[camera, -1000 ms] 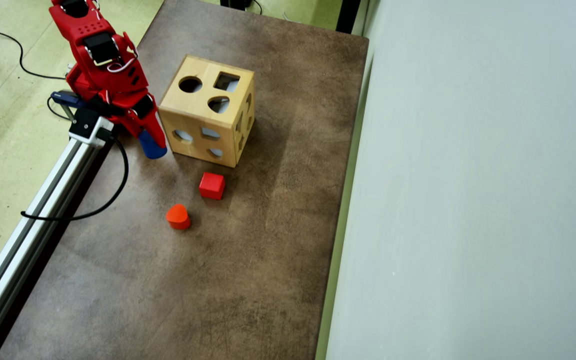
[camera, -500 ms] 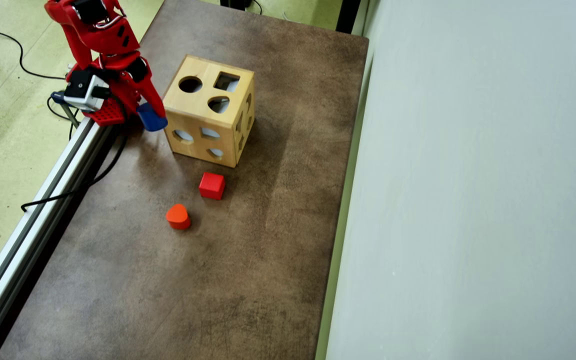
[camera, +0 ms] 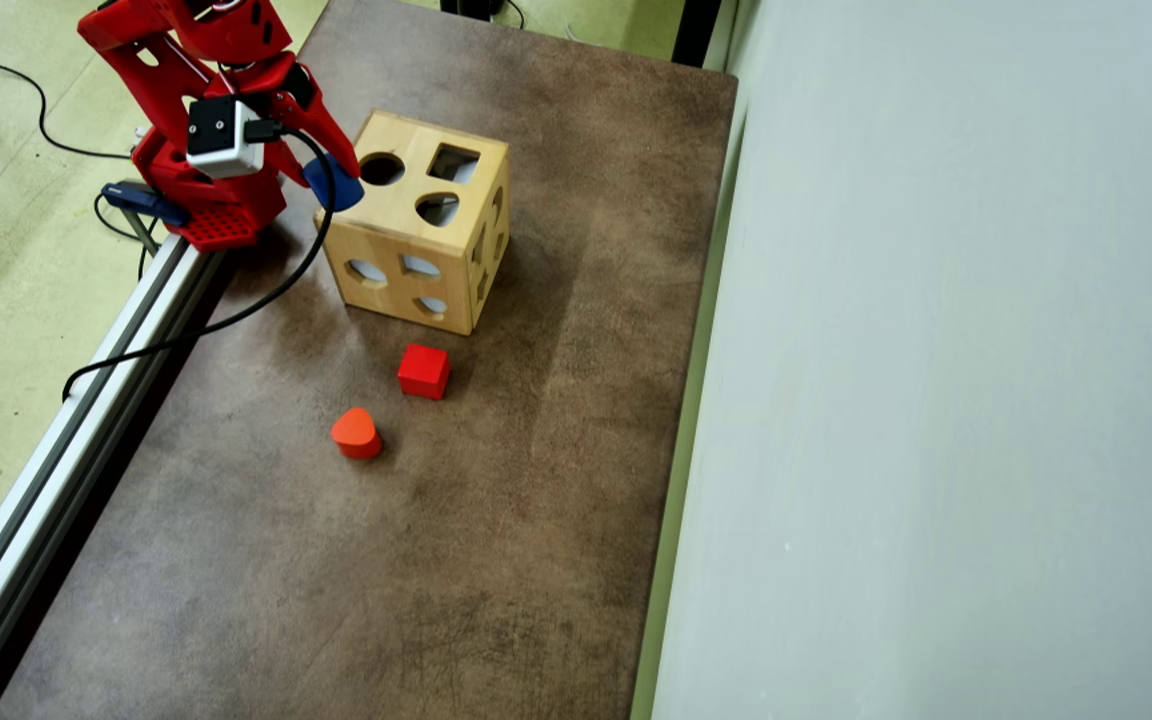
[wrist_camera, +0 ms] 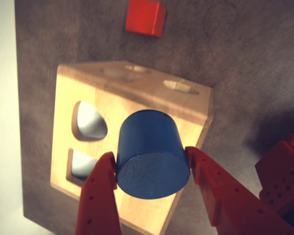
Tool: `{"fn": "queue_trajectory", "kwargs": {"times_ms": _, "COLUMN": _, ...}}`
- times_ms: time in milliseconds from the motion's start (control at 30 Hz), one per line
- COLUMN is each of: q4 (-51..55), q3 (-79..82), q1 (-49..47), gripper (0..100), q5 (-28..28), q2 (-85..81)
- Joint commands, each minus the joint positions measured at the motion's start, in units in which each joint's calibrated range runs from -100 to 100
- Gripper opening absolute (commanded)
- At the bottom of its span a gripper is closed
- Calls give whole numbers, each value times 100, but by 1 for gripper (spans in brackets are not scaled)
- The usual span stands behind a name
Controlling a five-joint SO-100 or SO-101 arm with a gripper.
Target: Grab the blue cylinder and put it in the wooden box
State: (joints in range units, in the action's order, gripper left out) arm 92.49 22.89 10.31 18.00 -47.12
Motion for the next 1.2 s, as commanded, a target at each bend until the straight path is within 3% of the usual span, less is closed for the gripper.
{"fn": "queue_trajectory", "kwargs": {"times_ms": 0, "q4": 35, "q3": -232, "q1": -400, "gripper": 2, "q5": -20, "q2": -142}}
{"fn": "queue_trajectory", "kwargs": {"times_ms": 367, "q4": 35, "q3": 72, "q1": -1291, "gripper": 2, "q5": -20, "q2": -133}}
{"fn": "queue_trajectory", "kwargs": {"times_ms": 1167, "q4": 91, "q3": 511, "q1": -1284, "gripper": 2, "q5": -20, "q2": -150}}
